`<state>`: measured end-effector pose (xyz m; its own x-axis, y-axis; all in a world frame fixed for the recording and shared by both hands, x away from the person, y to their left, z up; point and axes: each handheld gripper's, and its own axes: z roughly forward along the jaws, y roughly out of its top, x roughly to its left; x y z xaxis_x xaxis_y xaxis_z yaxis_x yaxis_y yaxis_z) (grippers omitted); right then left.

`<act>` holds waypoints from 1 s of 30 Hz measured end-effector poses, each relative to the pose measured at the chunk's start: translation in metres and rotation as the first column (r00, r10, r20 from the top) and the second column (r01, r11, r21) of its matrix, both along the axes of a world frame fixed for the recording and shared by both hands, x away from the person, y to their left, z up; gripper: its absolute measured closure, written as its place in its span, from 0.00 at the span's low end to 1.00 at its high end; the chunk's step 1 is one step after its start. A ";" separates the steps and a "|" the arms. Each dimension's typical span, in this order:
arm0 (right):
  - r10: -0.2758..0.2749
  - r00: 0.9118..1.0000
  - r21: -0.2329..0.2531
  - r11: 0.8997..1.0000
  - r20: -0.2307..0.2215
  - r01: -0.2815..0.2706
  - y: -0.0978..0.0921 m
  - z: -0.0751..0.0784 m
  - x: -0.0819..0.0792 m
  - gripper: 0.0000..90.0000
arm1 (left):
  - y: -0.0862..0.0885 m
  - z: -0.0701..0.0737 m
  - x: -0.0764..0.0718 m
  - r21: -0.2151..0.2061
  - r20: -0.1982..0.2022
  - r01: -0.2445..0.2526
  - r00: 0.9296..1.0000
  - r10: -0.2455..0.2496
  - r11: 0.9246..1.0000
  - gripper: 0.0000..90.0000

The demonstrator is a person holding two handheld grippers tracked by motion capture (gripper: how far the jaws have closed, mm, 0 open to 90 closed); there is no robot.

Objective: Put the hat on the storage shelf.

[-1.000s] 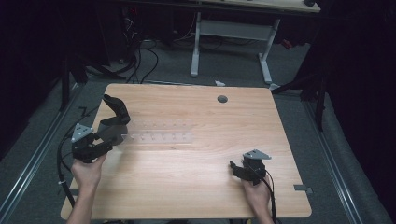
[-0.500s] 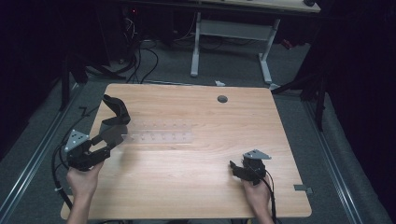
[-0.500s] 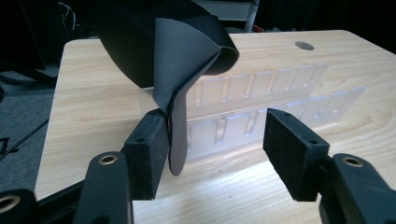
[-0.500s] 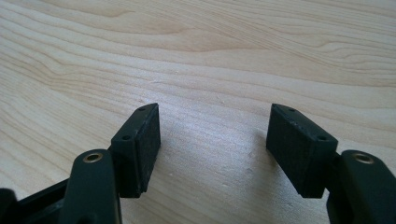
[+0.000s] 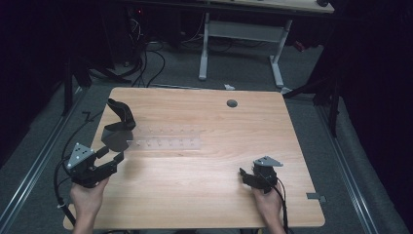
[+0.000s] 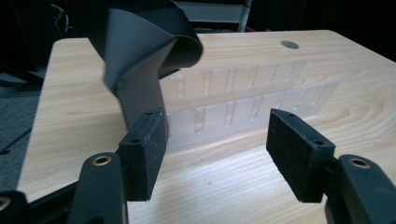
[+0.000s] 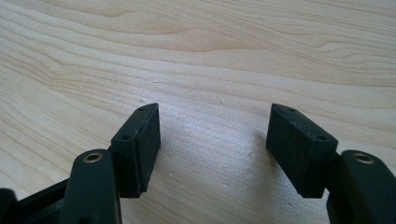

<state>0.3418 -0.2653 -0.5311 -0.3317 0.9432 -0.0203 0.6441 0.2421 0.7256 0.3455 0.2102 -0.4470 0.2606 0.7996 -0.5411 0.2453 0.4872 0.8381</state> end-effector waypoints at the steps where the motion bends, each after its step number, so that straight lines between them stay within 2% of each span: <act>1: 0.000 1.000 0.000 1.000 0.000 0.000 0.000 0.000 0.000 0.39 | -0.002 -0.001 0.000 -0.002 -0.001 0.004 1.000 -0.004 1.000 0.42; 14: 0.000 1.000 0.000 1.000 0.000 0.000 0.000 0.000 0.000 0.39 | -0.028 -0.009 -0.004 0.011 -0.027 0.078 0.997 -0.077 0.997 0.42; 30: 0.001 1.000 0.001 1.000 0.000 -0.001 0.000 0.000 0.000 0.39 | -0.064 -0.022 -0.003 0.004 -0.061 0.169 0.984 -0.169 0.986 0.42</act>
<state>0.3417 -0.2652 -0.5311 -0.3326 0.9429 -0.0196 0.6442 0.2423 0.7255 0.3426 0.1467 -0.4692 0.3597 0.7517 -0.5528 0.3736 0.4268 0.8236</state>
